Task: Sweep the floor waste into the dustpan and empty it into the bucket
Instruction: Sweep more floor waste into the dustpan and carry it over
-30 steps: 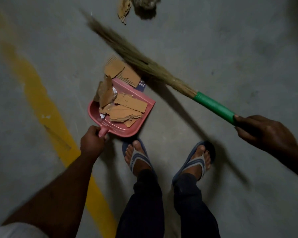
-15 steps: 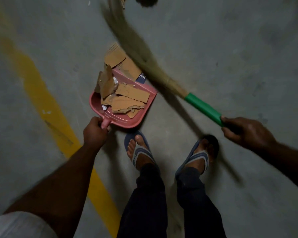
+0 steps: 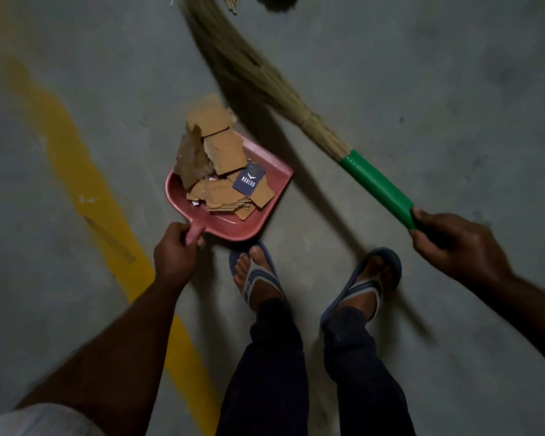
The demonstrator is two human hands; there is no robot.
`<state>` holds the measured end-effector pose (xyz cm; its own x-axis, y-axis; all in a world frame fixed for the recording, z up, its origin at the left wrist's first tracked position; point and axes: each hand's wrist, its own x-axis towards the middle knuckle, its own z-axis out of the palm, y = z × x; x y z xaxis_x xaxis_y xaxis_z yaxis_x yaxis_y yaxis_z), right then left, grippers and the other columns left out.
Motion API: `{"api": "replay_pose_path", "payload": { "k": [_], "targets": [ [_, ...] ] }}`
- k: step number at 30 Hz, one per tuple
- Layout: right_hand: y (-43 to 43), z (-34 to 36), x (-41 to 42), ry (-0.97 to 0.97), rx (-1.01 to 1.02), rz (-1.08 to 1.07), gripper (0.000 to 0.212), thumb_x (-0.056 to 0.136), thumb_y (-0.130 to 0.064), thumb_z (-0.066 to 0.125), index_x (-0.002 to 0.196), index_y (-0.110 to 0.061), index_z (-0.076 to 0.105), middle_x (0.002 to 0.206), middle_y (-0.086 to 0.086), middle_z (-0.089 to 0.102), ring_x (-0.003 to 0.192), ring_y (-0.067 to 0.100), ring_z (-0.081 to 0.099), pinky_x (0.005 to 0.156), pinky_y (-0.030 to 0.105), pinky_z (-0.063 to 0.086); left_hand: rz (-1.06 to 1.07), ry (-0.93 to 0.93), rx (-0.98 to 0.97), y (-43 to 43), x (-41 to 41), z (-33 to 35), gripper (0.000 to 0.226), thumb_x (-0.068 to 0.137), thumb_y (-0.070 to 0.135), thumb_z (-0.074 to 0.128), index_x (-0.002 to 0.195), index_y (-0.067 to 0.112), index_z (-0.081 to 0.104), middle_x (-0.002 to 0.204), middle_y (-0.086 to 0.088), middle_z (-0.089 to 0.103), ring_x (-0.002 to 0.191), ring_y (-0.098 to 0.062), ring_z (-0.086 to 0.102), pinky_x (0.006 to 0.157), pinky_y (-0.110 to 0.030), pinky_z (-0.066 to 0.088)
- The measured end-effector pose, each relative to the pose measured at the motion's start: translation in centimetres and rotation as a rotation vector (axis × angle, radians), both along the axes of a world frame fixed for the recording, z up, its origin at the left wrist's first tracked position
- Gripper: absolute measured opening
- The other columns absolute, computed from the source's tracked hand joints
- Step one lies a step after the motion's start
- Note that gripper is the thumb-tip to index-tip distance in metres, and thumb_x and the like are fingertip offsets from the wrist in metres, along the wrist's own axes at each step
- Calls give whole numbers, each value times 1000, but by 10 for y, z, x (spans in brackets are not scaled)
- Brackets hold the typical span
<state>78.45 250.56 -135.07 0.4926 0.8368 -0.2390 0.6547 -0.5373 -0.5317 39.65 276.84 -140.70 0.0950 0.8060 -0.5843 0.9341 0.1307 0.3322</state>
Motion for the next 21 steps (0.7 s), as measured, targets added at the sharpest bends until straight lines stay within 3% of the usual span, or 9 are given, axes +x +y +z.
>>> {"api": "replay_pose_path", "payload": {
  "k": [4,7,9,16,18,21],
  "targets": [
    [50,-2,24,-51,5,30,42,82,-33,70,121,-16,70,99,16,73,80,32,72,75,6,38,-38,4,30,-12,-25,-2,21,91,22,68,108,11,62,99,-6,69,86,-23,60,72,-30,39],
    [92,-8,34,-84,1,100,41,83,-26,77,123,-20,69,102,16,73,83,35,71,74,32,52,-22,36,22,-18,-43,-6,18,91,20,69,105,12,63,99,-8,70,84,-23,60,71,-30,40],
    [120,-16,39,-126,-26,158,42,83,-28,75,125,-23,68,102,17,72,82,37,69,71,39,53,11,63,6,-18,-52,-8,15,90,20,68,103,13,62,98,-8,70,85,-26,61,71,-31,40],
    [127,-42,40,-144,-163,277,45,82,-25,74,126,-21,67,100,23,71,83,43,69,75,48,57,84,118,0,4,-61,-15,19,89,19,69,103,9,61,101,-15,69,95,-35,62,73,-33,39],
    [104,-45,28,-106,-133,345,43,82,-24,73,124,-16,68,93,24,71,75,42,70,68,49,59,89,109,4,15,-56,-17,23,87,20,71,104,8,61,102,-16,69,96,-36,62,74,-34,39],
    [68,-42,5,-19,-59,435,48,83,-40,56,120,-14,71,84,19,71,65,36,70,58,40,57,55,90,15,28,-47,-20,24,86,19,72,104,8,62,102,-15,69,95,-35,62,73,-32,38]
  ]
}}
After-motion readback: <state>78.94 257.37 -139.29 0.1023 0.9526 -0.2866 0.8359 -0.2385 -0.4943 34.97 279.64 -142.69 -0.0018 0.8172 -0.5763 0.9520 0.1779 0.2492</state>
